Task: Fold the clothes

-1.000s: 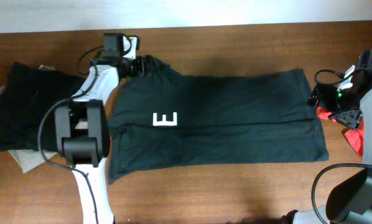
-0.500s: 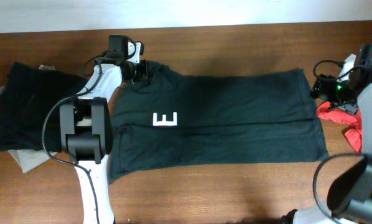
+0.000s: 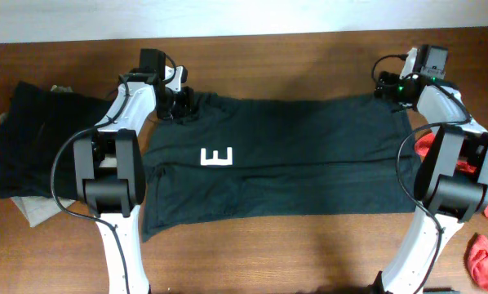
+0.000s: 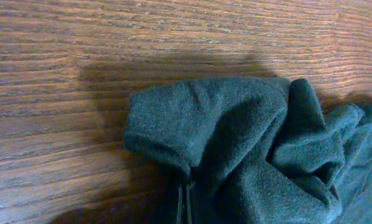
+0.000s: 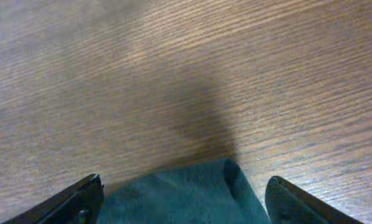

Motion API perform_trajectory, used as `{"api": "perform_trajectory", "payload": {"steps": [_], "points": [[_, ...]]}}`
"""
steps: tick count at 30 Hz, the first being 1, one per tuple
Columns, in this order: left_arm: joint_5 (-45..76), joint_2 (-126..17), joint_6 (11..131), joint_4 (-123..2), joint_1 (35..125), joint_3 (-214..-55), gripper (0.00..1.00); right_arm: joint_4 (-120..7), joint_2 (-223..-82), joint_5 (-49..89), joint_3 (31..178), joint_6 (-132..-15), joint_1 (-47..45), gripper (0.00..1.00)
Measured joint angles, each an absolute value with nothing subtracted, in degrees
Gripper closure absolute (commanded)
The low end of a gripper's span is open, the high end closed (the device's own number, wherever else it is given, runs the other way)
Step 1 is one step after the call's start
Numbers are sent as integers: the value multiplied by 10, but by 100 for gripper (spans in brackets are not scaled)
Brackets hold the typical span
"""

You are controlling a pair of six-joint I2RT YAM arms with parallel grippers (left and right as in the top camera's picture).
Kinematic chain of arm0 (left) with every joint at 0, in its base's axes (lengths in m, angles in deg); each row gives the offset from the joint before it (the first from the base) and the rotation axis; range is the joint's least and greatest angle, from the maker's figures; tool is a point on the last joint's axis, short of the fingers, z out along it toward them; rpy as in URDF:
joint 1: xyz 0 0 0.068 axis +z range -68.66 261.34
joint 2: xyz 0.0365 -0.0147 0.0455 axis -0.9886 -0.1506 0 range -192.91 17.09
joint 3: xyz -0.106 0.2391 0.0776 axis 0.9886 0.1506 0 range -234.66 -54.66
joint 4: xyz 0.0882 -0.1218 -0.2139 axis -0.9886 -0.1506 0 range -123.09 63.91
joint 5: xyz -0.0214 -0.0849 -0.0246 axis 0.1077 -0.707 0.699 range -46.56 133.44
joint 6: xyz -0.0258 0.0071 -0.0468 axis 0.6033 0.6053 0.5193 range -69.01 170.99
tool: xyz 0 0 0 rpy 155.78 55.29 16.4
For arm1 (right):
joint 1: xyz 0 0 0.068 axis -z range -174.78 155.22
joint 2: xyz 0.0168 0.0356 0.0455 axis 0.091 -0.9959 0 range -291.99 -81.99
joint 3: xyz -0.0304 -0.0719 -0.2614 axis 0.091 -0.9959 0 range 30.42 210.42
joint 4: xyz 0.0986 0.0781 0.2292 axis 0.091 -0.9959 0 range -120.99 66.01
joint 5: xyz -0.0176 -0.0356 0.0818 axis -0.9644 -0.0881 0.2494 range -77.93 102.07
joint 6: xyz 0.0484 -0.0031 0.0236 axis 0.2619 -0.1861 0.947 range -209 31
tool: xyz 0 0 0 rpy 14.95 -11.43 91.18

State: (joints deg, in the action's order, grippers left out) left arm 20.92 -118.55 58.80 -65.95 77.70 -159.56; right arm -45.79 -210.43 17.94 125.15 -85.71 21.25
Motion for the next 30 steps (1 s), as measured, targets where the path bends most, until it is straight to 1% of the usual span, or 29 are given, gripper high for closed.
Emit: {"api": "perform_trajectory", "payload": {"steps": [1,2,4,7,8,9,13,16,19,21,26,30], "points": [[209,-1185,588,-659,777,-1596,100,-455,-2108,177,1252,-856,213,20],[209,-1185,588,-659,777,-1596,100,-454,-2115,175,1252,-851,213,26],[209,-1185,588,-659,777,-1596,100,-449,-2129,171,1252,-842,213,46],[209,-1185,588,-660,777,-1596,100,-438,-2134,162,1253,-828,213,87],[209,-1185,588,-660,777,-1596,100,-436,-2134,162,1253,-825,213,94],[209,-1185,588,-660,777,-1596,100,-435,-2134,158,1253,-818,213,96],[209,-1184,588,-670,777,-1596,100,-449,-2134,143,1255,-799,213,96],[208,-1164,590,-695,781,-1595,100,-491,-2132,138,1265,-797,217,96],[200,-1101,590,-741,795,-1595,100,-575,-2116,134,1278,-796,233,96],[198,-1061,590,-788,798,-1596,100,-655,-2092,125,1290,-795,244,96],[196,-1043,590,-935,811,-1596,100,-784,-2010,112,1300,-796,262,96],[196,-1031,574,-1012,834,-1596,100,-878,-1989,74,1303,-798,265,96]]}}
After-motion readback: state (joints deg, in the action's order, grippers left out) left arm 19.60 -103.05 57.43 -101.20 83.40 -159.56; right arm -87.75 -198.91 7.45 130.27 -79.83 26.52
